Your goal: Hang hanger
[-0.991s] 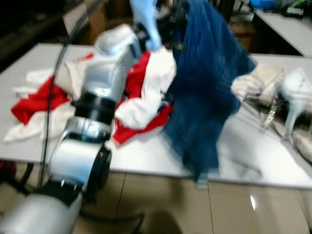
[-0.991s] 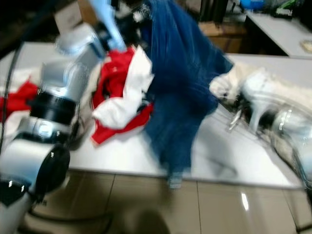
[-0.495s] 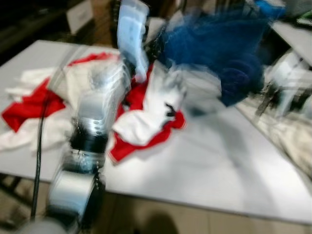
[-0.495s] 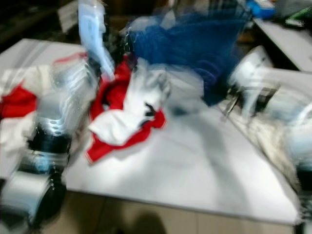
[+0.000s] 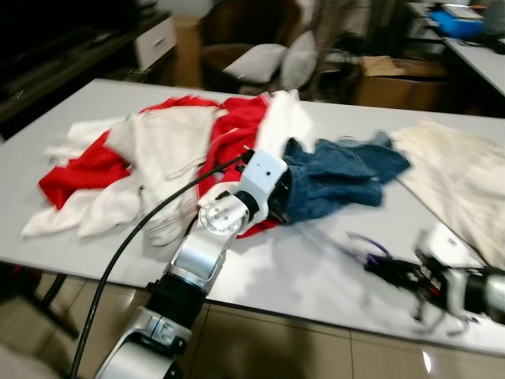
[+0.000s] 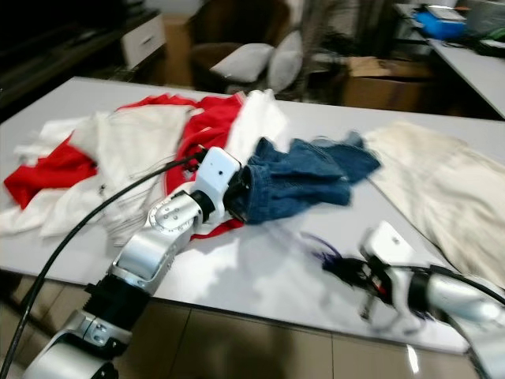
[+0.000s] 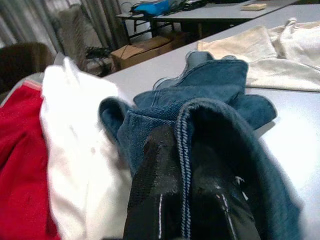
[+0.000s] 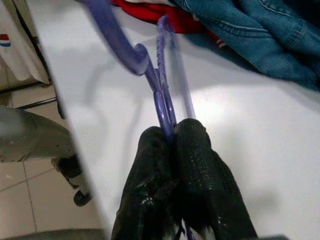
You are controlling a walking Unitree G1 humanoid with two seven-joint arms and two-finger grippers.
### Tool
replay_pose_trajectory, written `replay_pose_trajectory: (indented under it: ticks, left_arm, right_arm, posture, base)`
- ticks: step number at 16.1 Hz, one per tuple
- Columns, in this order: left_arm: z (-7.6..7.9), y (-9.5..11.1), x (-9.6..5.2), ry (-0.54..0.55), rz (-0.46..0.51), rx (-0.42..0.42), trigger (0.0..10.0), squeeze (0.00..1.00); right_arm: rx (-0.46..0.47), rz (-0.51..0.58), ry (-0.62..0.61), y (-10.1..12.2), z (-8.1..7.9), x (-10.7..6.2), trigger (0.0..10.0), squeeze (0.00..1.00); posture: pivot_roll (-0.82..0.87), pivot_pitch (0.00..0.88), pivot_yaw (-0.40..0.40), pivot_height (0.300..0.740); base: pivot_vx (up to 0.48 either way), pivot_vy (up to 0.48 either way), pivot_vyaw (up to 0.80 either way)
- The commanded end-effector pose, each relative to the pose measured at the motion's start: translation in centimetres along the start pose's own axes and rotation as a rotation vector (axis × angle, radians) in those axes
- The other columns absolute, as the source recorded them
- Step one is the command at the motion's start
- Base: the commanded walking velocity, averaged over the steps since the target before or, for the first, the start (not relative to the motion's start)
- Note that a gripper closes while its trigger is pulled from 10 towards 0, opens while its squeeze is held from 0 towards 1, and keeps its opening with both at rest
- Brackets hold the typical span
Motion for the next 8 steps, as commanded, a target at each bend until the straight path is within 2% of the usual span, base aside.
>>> replay_pose_trajectory:
  ticks: [1, 2, 3, 5, 7, 8]
  left_arm:
    - [-1.0, 0.4, 0.5, 0.030, -0.003, 0.026, 10.0, 0.00]
    - [-1.4, 0.3, 0.6, 0.039, -0.008, 0.032, 10.0, 0.00]
    - [-3.0, 0.5, 1.2, 0.070, -0.009, 0.015, 10.0, 0.00]
    - [-4.1, 1.1, 1.5, 0.082, 0.015, -0.004, 10.0, 0.00]
    - [-3.7, 1.0, 1.4, 0.034, 0.033, -0.027, 10.0, 0.00]
    - [-3.2, 0.3, 1.2, -0.023, 0.027, -0.051, 10.0, 0.05]
  right_arm:
    - [-0.001, -0.021, 0.049, 0.5, -0.7, -1.0, 10.0, 0.00]
    - [0.002, -0.036, 0.060, 0.6, -0.9, -1.4, 10.0, 0.00]
    - [-0.008, -0.096, 0.062, 0.6, -1.0, -3.1, 10.0, 0.00]
    - [-0.019, -0.139, 0.031, 0.9, -0.4, -5.1, 10.0, 0.00]
    - [-0.015, -0.110, 0.015, 2.0, -0.3, -6.3, 10.0, 0.00]
    - [-0.012, -0.064, -0.002, 3.3, -0.4, -7.4, 10.0, 0.00]
  posture:
    - [-0.07, 0.000, 0.045, 0.740]
    - [-0.07, 0.000, 0.045, 0.740]
    - [-0.07, 0.000, 0.049, 0.740]
    - [-0.08, 0.000, 0.056, 0.740]
    - [-0.08, 0.000, 0.056, 0.740]
    - [-0.08, 0.000, 0.061, 0.740]
  base:
    - [0.000, 0.000, 0.00]
    - [0.000, 0.000, 0.00]
    - [0.000, 0.000, 0.00]
    - [0.000, 0.000, 0.00]
    - [0.000, 0.000, 0.00]
    - [0.000, 0.000, 0.00]
Point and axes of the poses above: a point about 5 cm out from each wrist's last joint towards the gripper, its own x axis pointing out of the wrist towards the gripper, its own y axis along the axis of the wrist's last joint, z = x × y, the point moved 2 cm from there along x, pointing out of the wrist towards the gripper, and after that the axes turned 15 degrees about x, right-handed, at the moved point
